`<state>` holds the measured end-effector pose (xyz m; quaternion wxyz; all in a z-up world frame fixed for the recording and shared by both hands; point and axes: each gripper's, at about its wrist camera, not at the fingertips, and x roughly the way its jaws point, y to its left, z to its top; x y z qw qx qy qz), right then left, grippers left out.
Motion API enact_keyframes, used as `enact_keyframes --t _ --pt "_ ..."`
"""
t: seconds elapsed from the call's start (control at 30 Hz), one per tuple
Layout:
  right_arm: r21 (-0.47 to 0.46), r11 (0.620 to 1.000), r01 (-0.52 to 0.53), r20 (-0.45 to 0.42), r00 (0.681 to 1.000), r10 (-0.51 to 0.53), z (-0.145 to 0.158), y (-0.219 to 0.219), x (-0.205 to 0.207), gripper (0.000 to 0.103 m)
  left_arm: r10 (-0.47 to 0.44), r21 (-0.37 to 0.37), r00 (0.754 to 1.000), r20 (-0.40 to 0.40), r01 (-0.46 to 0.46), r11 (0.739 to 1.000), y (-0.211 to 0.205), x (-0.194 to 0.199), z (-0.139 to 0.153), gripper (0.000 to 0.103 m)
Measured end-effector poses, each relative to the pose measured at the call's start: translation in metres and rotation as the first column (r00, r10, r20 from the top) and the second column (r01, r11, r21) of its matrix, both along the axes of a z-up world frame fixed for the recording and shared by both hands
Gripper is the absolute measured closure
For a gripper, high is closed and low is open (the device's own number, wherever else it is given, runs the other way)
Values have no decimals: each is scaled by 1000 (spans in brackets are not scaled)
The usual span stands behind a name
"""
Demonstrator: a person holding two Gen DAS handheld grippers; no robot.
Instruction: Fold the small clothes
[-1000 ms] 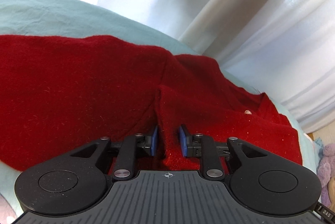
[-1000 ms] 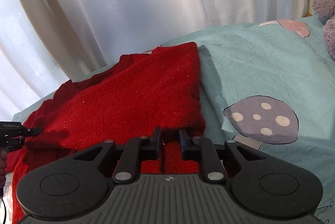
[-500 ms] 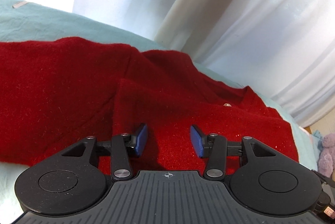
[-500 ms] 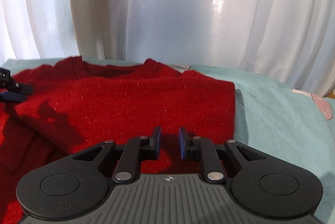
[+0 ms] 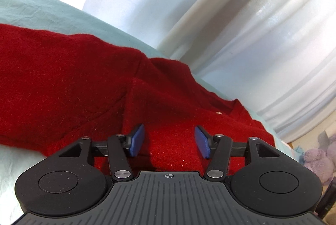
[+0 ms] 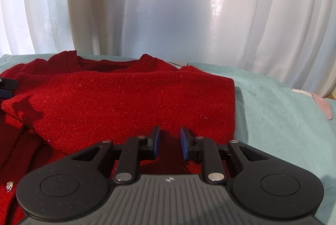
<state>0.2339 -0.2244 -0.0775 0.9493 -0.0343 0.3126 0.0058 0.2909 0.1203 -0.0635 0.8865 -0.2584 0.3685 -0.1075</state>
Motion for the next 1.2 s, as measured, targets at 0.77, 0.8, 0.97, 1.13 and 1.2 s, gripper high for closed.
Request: enact_keyframes --t 0.77,0.8,0.97,1.13,1.2 --pt "243 968 -53 18 999 50 42 12 -65 56 839 -428 527 -137 -795 430 310 -100 -45 33" --pt "249 967 -50 18 999 47 42 12 -64 56 839 -433 525 -141 -795 424 318 -100 -45 39" --pt "264 964 -14 1 1000 14 37 10 -61 56 833 -397 524 -177 -813 427 328 -84 -54 77" --pt "266 964 7 -6 1000 -6 36 5 -65 56 843 -356 518 -147 -822 444 325 -85 -54 92" --pt "268 963 17 3 1000 -18 38 1 -66 56 825 -313 563 -53 -793 522 312 -81 -38 92"
